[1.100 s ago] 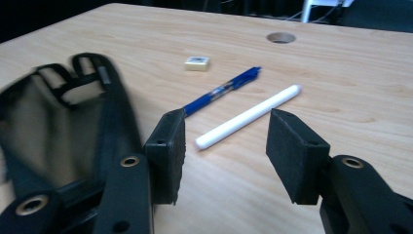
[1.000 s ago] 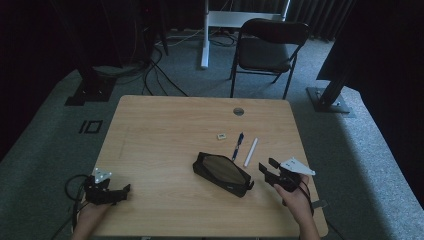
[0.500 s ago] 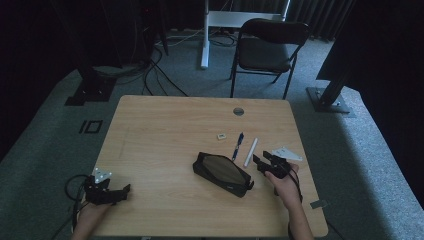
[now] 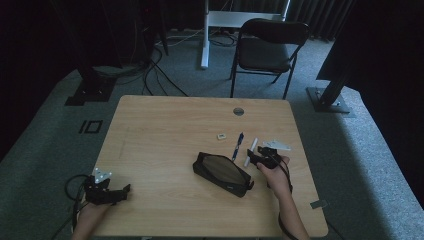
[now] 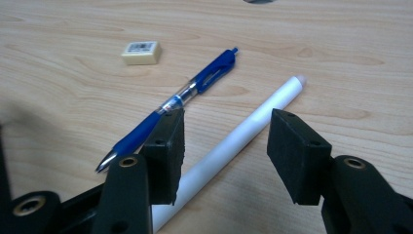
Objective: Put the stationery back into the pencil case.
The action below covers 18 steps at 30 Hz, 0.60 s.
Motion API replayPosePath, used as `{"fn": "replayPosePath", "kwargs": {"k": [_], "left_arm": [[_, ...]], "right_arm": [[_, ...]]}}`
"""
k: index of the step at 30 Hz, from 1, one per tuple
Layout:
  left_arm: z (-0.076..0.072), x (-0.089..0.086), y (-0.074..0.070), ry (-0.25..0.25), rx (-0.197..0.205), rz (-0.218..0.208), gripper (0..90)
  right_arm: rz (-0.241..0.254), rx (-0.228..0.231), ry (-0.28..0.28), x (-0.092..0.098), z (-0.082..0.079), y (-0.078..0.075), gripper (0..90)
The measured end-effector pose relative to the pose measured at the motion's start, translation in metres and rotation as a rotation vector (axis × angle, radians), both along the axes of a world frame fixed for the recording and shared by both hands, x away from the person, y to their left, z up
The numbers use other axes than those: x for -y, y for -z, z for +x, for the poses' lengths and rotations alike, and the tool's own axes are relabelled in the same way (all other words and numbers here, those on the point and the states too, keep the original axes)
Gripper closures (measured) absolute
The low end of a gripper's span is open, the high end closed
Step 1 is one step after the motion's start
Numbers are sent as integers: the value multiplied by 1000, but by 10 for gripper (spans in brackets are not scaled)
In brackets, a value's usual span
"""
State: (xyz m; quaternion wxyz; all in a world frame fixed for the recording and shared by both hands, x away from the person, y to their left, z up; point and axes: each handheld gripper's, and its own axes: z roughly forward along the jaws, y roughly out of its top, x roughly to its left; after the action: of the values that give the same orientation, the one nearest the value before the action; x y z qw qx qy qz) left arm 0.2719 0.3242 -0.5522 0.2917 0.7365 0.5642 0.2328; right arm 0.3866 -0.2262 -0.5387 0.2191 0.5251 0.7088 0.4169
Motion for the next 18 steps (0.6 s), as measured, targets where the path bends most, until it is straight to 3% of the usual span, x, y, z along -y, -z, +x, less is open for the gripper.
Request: {"fn": "replayPosePath", "kwargs": {"k": [18], "left_arm": [[0,0,0,1,0,0,2]], "right_arm": [[-54,-86,78,-11,16,9,474]]}}
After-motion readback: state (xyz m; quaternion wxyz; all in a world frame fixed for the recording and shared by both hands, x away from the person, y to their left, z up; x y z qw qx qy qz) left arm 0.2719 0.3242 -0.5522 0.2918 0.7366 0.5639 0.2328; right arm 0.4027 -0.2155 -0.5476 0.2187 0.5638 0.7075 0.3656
